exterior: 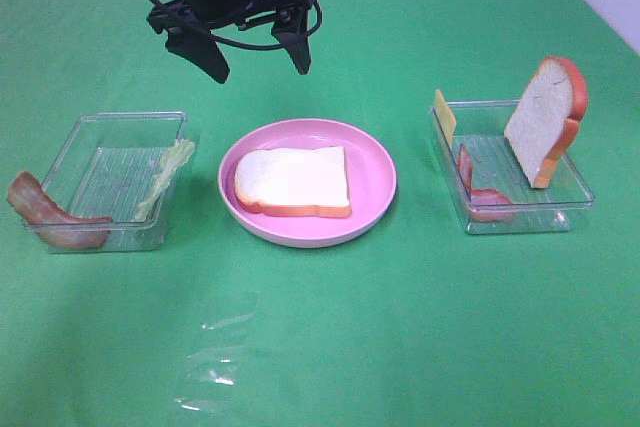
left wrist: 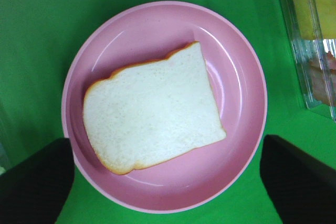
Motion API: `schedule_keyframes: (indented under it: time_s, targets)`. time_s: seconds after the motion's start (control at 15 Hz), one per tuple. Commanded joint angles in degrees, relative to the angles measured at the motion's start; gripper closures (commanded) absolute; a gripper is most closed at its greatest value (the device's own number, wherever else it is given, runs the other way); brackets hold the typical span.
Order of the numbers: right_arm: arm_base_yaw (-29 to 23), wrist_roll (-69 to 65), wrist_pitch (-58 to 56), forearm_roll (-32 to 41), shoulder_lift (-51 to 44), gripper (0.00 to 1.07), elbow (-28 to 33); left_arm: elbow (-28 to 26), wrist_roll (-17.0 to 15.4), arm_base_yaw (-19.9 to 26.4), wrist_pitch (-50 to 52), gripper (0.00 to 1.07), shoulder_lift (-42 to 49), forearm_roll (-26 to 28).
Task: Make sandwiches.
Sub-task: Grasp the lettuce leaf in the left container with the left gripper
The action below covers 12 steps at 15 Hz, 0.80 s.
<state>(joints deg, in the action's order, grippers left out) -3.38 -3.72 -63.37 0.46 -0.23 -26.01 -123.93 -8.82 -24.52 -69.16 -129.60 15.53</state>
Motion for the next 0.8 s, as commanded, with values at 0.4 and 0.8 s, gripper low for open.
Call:
schedule_keyframes:
  time_s: [0.4,0.8]
  targets:
    - [0.3,0.4,0.4,-0.5,-1.5,0.09,0.1,14.9,-3.2,-0.2,-6.6,0.18,9.7,-14.4]
    - [0.3,0.4,0.4,-0.5,-1.5,0.09,0.1,20.2,-4.2,-0.2,-6.4,0.18,4.8,-16.7]
